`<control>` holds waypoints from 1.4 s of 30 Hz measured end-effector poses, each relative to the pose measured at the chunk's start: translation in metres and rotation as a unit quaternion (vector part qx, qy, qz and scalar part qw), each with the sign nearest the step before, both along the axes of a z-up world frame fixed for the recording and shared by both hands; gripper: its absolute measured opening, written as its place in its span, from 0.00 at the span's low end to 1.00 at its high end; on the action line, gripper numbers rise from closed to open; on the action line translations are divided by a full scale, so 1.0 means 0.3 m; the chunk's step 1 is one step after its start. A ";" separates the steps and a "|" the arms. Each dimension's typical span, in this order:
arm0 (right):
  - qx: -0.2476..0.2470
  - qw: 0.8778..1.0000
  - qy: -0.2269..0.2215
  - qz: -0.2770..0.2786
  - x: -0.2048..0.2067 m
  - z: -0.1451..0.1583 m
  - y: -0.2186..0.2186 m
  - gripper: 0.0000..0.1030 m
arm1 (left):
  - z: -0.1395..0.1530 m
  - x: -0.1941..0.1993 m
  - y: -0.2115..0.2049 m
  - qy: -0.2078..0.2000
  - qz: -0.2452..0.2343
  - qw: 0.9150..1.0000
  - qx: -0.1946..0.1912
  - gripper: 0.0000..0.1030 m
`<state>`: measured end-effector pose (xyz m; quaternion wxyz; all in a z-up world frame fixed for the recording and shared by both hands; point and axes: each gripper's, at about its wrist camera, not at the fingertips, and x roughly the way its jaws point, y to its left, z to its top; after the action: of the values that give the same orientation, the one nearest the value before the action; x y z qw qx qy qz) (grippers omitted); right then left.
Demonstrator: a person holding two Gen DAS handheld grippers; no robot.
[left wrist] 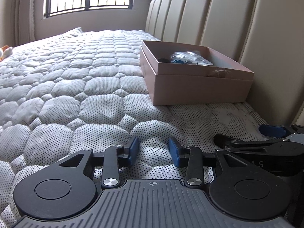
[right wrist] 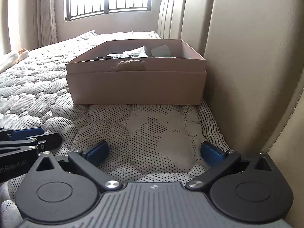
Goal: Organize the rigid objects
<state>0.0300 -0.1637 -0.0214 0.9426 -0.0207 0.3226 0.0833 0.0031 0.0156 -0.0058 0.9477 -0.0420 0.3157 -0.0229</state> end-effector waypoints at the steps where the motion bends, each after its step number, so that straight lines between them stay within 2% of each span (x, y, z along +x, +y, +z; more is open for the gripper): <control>1: 0.000 1.000 0.000 0.000 0.002 -0.002 -0.001 1.00 | -0.001 0.000 0.001 -0.001 0.000 1.000 -0.001 0.39; 5: 0.000 1.000 0.000 0.000 0.002 -0.002 -0.002 1.00 | -0.001 -0.004 0.009 -0.003 0.000 1.000 -0.009 0.39; 11: 0.000 1.000 0.000 0.000 0.002 -0.002 -0.002 1.00 | 0.000 -0.005 -0.005 -0.003 -0.001 1.000 0.006 0.39; 42: 0.000 1.000 0.000 0.000 0.002 -0.001 -0.002 1.00 | -0.003 -0.010 -0.001 -0.006 -0.001 1.000 0.006 0.39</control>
<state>0.0307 -0.1644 -0.0218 0.9426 -0.0207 0.3226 0.0834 0.0000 0.0154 -0.0065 0.9496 -0.0357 0.3106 -0.0224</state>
